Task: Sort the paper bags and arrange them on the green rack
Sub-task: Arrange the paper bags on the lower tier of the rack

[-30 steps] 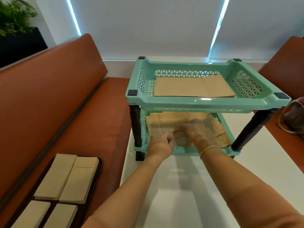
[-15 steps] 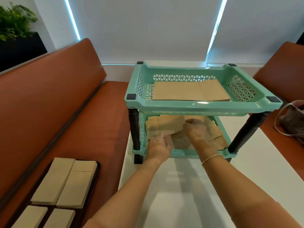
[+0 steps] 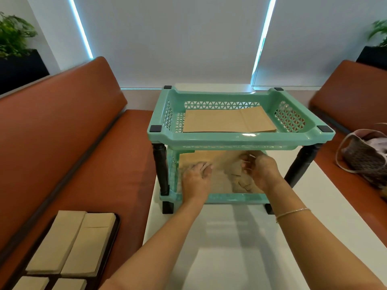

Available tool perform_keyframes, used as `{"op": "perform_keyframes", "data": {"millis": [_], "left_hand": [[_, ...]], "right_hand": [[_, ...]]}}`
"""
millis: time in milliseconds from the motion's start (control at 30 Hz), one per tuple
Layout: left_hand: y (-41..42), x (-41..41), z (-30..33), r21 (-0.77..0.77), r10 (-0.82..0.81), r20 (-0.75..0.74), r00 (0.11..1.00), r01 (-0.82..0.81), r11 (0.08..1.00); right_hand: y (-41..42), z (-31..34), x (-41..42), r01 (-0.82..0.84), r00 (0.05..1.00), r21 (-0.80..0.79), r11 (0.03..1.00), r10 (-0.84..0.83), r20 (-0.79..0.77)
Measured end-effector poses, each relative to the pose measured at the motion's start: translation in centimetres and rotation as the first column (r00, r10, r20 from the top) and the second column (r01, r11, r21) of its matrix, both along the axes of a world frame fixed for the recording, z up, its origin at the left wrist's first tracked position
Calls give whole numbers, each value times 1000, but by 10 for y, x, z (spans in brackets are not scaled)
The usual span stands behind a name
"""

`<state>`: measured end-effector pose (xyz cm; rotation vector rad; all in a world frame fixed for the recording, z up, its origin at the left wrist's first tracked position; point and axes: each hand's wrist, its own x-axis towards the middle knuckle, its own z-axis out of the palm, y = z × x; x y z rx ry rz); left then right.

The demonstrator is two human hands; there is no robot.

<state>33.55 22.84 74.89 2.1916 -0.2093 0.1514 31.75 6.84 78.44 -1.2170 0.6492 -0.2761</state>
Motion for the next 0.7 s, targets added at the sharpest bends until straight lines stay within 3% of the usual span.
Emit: {"op": "perform_keyframes", "data": {"millis": [133,233,367,467,600,700], "left_hand": [[-15,-9,21,-336,-83,-285,955,-18,942],[-25,-12,21,-402,-141,-374,917,-24,915],[-23,-2,10,-226,-148,-402,904,59,972],[-14,13,0,17,-12,-354,935,19,1000],[3,29,-7,332,140,-339,930,-21,943],[4,34,-11,417,139,-427,893,58,907]], "right_hand": [[9,-22,-1,-23,997,-132,991,14,-70],[19,-32,-5,-75,997,-78,994,76,17],[24,-37,-5,-98,995,-66,993,95,-45],[24,-41,-2,-37,997,-97,995,29,-77],[24,-45,-1,18,997,-149,989,-29,-71],[23,-49,1,39,996,-169,985,-52,-71]]}}
